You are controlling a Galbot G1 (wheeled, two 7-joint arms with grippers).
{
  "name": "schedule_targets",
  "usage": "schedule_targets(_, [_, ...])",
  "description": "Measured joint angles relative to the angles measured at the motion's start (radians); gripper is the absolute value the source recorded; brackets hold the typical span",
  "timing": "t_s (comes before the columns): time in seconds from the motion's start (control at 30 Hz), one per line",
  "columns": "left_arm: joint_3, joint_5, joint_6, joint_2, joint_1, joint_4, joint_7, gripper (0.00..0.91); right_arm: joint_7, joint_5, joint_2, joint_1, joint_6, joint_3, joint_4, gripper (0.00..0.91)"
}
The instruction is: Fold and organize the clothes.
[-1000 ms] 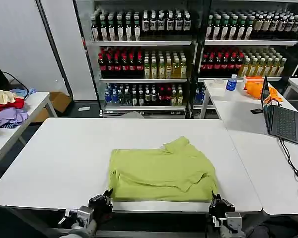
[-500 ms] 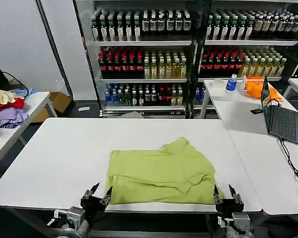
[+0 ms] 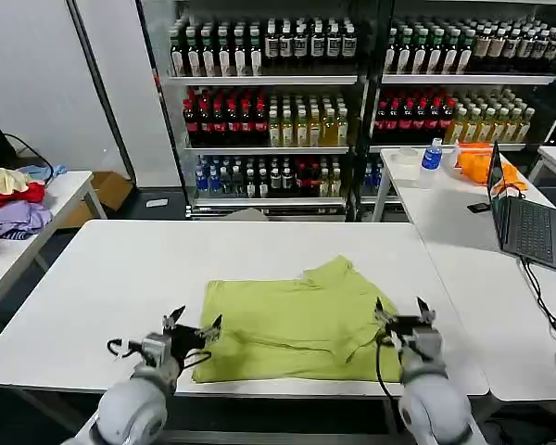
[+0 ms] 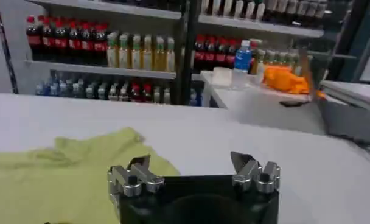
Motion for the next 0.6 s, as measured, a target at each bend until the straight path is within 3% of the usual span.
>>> schedule_targets(0.33, [0.11,-0.06,0.024,-0.053,-0.233,0.229,-0.011,0.907,-0.011,0.071,0.038,0.259,-0.014,-0.088,-0.279,0.907])
schedule_targets(0.6, [0.153,-0.083,0.031,-0.081,-0.327,0.37,-0.02,0.907,-0.027,0.102,0.095,0.392,-0.019,-0.122,-0.472,0.907])
